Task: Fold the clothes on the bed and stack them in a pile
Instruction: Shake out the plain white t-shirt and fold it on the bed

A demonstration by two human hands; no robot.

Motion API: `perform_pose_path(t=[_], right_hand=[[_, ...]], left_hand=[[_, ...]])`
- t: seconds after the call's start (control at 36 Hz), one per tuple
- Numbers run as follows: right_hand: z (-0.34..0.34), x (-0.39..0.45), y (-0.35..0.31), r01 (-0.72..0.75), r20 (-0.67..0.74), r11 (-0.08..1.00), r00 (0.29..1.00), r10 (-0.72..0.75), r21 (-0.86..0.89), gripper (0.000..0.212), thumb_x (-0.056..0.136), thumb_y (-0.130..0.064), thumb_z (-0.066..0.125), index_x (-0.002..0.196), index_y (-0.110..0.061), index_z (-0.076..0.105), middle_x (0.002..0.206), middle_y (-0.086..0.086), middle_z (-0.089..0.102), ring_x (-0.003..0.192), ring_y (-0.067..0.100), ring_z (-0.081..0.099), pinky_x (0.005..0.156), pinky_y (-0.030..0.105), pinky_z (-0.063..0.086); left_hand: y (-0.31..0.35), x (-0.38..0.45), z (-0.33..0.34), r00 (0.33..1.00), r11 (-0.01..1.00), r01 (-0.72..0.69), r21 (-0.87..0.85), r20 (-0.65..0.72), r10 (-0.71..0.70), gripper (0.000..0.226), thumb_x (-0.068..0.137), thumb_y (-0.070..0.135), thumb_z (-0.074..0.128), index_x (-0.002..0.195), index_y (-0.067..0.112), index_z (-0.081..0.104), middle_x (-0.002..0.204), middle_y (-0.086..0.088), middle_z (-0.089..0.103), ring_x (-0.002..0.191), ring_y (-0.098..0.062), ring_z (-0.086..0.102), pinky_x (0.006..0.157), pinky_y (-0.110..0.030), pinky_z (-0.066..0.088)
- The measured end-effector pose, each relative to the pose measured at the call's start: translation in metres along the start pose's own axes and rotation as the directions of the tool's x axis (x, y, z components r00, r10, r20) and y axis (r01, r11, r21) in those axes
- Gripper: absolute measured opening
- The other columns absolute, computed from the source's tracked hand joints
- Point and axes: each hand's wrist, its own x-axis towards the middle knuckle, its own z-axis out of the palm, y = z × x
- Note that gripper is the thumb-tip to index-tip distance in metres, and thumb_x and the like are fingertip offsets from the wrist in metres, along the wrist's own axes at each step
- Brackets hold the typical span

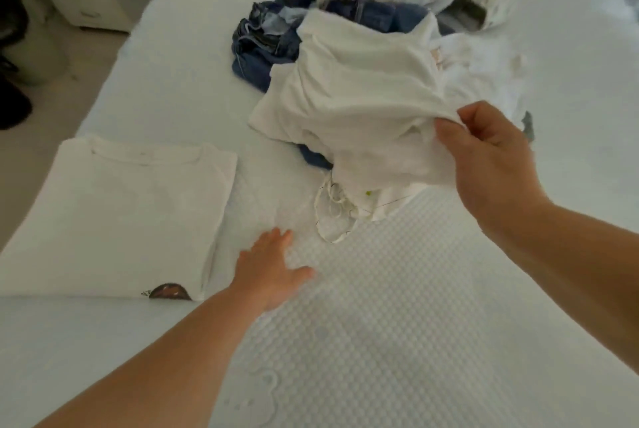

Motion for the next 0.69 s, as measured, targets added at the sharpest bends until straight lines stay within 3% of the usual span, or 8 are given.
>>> perform_pose_path(t=[0.06,0.17,0.33,0.39,0.47,0.53,0.58,0.69], right_hand=[[-0.027,-0.025,-0.029,0.0,0.028,0.999,1.0,-0.001,0.049,0.021,0.088,-0.036,0.055,0.069,-0.028,0.054,0.061,-0.02,0.053,0.054,-0.005,0.046,0.053,0.015,0.038],[-0.075,-0.082,-0.088,-0.035,0.114,0.979,0.993,0.012,0.2,0.021,0.09,-0.028,0.057,0.07,-0.031,0.06,0.063,-0.018,0.059,0.057,-0.004,0.052,0.05,0.009,0.04],[-0.141,-0.159,-0.179,-0.193,0.161,0.917,0.976,0.144,0.349,0.014,0.081,-0.038,0.055,0.071,-0.033,0.063,0.075,-0.01,0.062,0.077,0.016,0.059,0.076,0.042,0.052],[-0.162,-0.184,-0.204,-0.214,0.167,0.9,0.973,0.161,0.38,0.014,0.08,-0.041,0.056,0.073,-0.032,0.064,0.076,-0.009,0.062,0.079,0.016,0.06,0.081,0.044,0.052],[-0.189,-0.215,-0.231,-0.2,0.155,0.913,0.976,0.153,0.357,0.015,0.08,-0.044,0.055,0.073,-0.034,0.064,0.071,-0.015,0.06,0.071,0.009,0.058,0.073,0.037,0.049],[-0.208,-0.228,-0.239,-0.202,0.092,0.923,0.979,0.182,0.326,0.018,0.085,-0.041,0.056,0.069,-0.036,0.064,0.065,-0.017,0.059,0.067,0.008,0.056,0.069,0.033,0.048],[-0.228,-0.237,-0.239,-0.203,0.016,0.946,0.978,0.206,0.253,0.027,0.09,-0.034,0.056,0.064,-0.036,0.062,0.061,-0.016,0.056,0.067,0.011,0.052,0.067,0.033,0.045],[-0.257,-0.264,-0.227,-0.186,0.002,0.979,0.982,0.187,-0.085,0.022,0.088,-0.03,0.057,0.066,-0.031,0.057,0.061,-0.014,0.054,0.061,0.009,0.049,0.055,0.021,0.039]], left_hand=[[0.017,-0.039,-0.024,0.999,0.949,-0.022,-0.314,-0.052,0.006,0.089,0.081,0.05,0.062,0.149,0.031,0.009,0.156,0.004,0.019,0.141,-0.014,0.022,0.105,-0.026,0.022],[0.059,-0.123,-0.058,0.972,0.856,-0.206,-0.473,-0.199,0.123,0.106,0.064,0.057,0.071,0.146,0.044,0.005,0.146,0.016,0.032,0.125,0.003,0.032,0.093,-0.022,0.026],[0.124,-0.247,-0.08,0.904,0.839,-0.423,-0.342,-0.101,0.415,0.124,0.051,0.064,0.078,0.147,0.04,0.003,0.149,0.015,0.024,0.137,-0.006,0.023,0.11,-0.038,0.028],[0.138,-0.28,-0.082,0.901,0.839,-0.427,-0.338,-0.081,0.426,0.095,0.06,0.055,0.077,0.141,0.032,0.032,0.139,0.006,0.044,0.129,-0.014,0.041,0.103,-0.041,0.039],[0.147,-0.318,-0.09,0.921,0.853,-0.388,-0.349,-0.186,0.343,0.007,0.086,0.034,0.06,0.093,0.035,0.058,0.094,0.005,0.063,0.088,-0.012,0.059,0.074,-0.02,0.048],[0.151,-0.34,-0.105,0.942,0.822,-0.328,-0.466,-0.228,0.246,0.018,0.091,0.026,0.053,0.076,0.035,0.055,0.079,0.011,0.06,0.071,-0.004,0.055,0.061,-0.01,0.042],[0.15,-0.357,-0.123,0.96,0.746,-0.268,-0.61,-0.236,0.153,0.019,0.09,0.022,0.054,0.074,0.029,0.059,0.075,0.008,0.06,0.068,-0.007,0.054,0.064,-0.017,0.043],[0.147,-0.386,-0.155,0.94,0.763,-0.321,-0.561,-0.283,0.188,0.019,0.086,0.026,0.06,0.079,0.009,0.064,0.072,0.003,0.059,0.067,-0.013,0.052,0.064,-0.028,0.04]])
